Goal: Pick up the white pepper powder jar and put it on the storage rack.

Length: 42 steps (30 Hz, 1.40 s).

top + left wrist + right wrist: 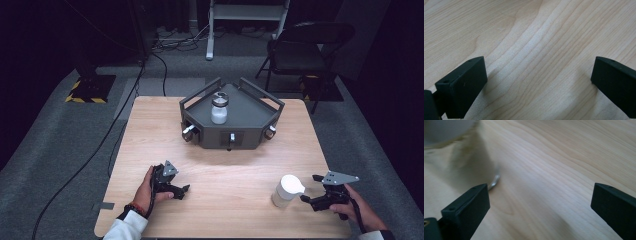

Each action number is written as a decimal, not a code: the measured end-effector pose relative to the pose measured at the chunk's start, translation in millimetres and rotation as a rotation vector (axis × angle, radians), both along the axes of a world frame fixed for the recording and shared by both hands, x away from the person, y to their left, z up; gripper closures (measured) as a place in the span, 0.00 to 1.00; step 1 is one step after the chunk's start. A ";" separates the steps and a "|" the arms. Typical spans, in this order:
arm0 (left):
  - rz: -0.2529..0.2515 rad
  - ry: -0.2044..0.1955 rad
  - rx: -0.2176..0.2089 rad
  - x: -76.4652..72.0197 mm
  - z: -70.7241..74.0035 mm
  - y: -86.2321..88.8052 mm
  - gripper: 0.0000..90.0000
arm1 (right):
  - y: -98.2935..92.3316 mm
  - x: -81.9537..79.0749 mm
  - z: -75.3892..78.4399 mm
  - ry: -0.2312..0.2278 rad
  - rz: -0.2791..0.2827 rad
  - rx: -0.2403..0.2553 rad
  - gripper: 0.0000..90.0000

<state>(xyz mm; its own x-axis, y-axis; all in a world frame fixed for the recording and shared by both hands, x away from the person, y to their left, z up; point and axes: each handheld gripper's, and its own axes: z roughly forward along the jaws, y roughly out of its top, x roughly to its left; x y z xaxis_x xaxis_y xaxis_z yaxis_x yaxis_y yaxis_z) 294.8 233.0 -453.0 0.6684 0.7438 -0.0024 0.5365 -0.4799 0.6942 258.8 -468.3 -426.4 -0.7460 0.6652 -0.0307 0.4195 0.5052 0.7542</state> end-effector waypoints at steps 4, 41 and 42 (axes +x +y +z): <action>-0.001 0.000 0.001 0.8 0.1 -0.5 0.00 | 7.6 -3.3 6.3 -0.009 0.078 -0.014 0.02; -0.002 0.000 0.000 1.1 0.0 -0.5 0.00 | 32.2 10.2 1.3 -0.030 0.204 0.222 0.31; -0.003 -0.001 -0.001 1.2 -0.2 -0.4 0.00 | 33.0 10.0 1.3 -0.037 0.210 0.214 0.31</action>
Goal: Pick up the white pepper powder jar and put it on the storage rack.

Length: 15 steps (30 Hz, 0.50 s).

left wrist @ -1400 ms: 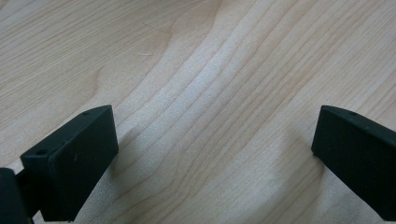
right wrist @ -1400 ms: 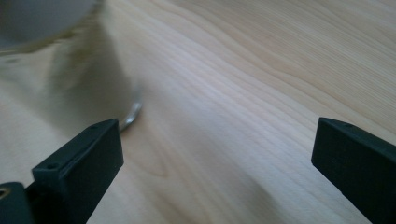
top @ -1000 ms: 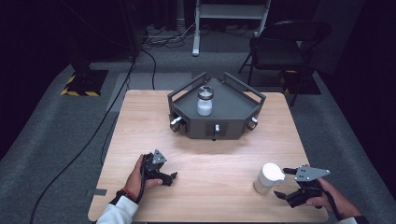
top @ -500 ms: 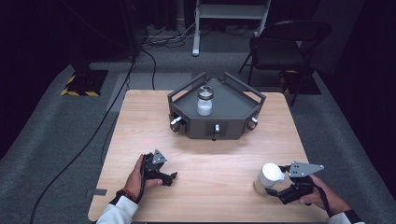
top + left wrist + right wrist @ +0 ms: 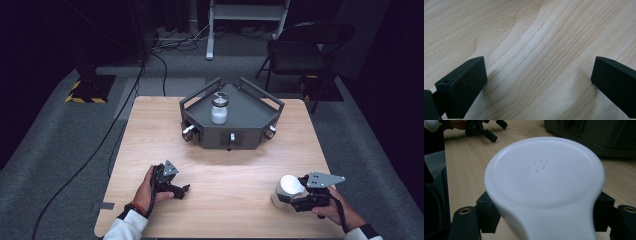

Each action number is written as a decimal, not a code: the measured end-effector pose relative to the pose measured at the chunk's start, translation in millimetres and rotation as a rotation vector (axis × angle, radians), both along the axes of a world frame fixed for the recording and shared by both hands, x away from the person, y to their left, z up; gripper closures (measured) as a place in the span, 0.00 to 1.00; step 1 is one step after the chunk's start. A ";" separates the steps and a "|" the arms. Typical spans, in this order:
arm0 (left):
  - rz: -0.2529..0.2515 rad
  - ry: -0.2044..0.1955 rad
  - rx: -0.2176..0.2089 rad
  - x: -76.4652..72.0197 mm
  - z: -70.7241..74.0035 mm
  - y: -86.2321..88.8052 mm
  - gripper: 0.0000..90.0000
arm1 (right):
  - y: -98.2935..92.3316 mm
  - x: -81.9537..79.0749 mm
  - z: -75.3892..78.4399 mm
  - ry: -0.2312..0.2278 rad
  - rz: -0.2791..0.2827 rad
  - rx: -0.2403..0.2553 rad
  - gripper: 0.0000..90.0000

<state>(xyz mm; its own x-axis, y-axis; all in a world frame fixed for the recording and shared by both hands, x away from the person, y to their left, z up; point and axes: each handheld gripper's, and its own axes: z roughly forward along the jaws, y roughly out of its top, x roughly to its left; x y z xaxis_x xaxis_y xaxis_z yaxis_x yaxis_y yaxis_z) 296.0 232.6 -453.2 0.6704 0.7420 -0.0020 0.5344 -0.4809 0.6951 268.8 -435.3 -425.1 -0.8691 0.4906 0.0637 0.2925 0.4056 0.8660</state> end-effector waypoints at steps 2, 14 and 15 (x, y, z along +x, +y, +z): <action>0.000 0.000 0.000 0.0 0.0 0.0 0.00 | 0.8 -0.8 -1.2 -0.013 0.005 0.000 0.32; 0.001 0.001 0.000 0.0 0.1 -0.1 0.00 | 2.9 0.5 -2.0 -0.029 0.043 0.002 0.32; 0.000 0.000 0.000 0.0 0.0 0.0 0.00 | 3.6 0.7 -1.3 -0.028 0.045 -0.001 0.32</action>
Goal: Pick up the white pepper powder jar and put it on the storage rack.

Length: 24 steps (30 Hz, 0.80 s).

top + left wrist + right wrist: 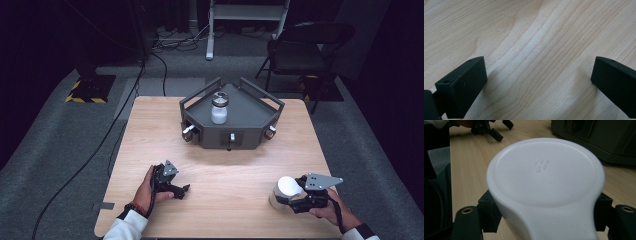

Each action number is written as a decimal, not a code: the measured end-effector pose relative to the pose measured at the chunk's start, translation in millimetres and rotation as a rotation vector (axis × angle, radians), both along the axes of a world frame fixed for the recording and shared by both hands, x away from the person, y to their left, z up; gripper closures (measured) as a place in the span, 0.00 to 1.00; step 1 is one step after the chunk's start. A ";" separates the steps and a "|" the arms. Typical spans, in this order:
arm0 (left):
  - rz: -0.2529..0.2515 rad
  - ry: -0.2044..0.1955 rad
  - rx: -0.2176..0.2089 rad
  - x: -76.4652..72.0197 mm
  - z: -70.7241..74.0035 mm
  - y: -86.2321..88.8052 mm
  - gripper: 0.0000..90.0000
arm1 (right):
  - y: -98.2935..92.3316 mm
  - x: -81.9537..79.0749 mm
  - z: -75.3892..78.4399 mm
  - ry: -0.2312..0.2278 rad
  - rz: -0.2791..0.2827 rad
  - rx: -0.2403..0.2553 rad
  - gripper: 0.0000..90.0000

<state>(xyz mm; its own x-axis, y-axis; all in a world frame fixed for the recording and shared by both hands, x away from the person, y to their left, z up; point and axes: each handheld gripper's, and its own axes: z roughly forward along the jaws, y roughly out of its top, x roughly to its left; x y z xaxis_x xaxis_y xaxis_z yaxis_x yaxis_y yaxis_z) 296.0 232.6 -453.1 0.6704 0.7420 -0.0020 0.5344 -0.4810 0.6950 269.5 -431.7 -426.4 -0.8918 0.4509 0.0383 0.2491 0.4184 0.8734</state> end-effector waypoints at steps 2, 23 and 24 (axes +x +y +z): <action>0.000 0.000 0.000 0.0 0.0 0.0 0.00 | 0.9 -0.7 1.4 -0.006 0.005 -0.001 0.32; 0.000 0.000 0.000 0.0 0.0 0.0 0.00 | 15.9 -5.0 26.8 -0.085 -0.126 0.046 0.33; 0.000 0.000 0.000 -0.1 -0.1 0.0 0.00 | 16.9 -4.1 28.3 -0.089 -0.130 0.050 0.33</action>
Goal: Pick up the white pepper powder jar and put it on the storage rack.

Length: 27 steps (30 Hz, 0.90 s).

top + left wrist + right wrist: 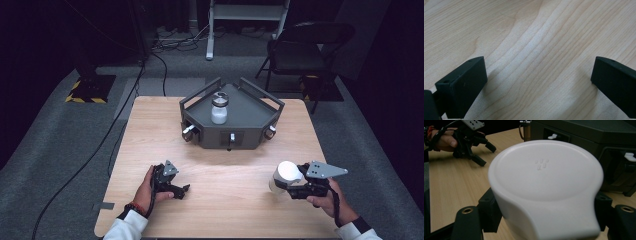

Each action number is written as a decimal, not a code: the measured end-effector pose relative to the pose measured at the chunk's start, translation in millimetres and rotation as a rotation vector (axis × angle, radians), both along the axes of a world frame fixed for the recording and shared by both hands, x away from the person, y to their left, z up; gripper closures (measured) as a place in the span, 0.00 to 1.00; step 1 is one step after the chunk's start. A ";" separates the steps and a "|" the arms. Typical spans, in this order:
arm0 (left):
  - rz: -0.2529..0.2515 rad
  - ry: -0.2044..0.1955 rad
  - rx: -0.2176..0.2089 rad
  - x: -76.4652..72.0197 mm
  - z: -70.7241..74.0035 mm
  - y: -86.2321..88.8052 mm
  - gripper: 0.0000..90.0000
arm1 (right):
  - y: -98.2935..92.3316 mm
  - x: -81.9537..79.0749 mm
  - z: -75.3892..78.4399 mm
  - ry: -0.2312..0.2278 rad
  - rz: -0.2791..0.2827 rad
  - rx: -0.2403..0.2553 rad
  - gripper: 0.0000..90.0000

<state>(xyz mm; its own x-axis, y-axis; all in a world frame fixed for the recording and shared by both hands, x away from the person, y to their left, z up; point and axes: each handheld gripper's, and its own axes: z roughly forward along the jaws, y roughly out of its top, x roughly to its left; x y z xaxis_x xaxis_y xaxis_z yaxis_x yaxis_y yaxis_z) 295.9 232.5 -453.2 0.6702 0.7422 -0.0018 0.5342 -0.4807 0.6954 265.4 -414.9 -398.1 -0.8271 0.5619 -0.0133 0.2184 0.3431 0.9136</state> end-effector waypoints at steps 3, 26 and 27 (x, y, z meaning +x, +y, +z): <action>0.000 0.000 0.000 0.0 0.0 0.0 0.00 | 7.0 3.3 7.2 -0.004 -0.032 0.007 0.33; 0.000 0.000 0.000 -0.1 0.0 0.0 0.00 | 57.0 29.4 48.5 -0.058 -0.225 0.009 0.33; -0.001 0.000 0.001 0.0 0.1 0.0 0.00 | 59.2 30.4 49.5 -0.060 -0.230 0.009 0.33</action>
<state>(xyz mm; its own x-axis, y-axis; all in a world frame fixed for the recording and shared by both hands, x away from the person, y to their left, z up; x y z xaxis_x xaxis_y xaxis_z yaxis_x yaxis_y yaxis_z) 295.9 232.5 -453.1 0.6707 0.7417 -0.0008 0.5336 -0.4818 0.6951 295.7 -355.7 -348.7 -0.6748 0.7361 -0.0527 0.2350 0.2820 0.9302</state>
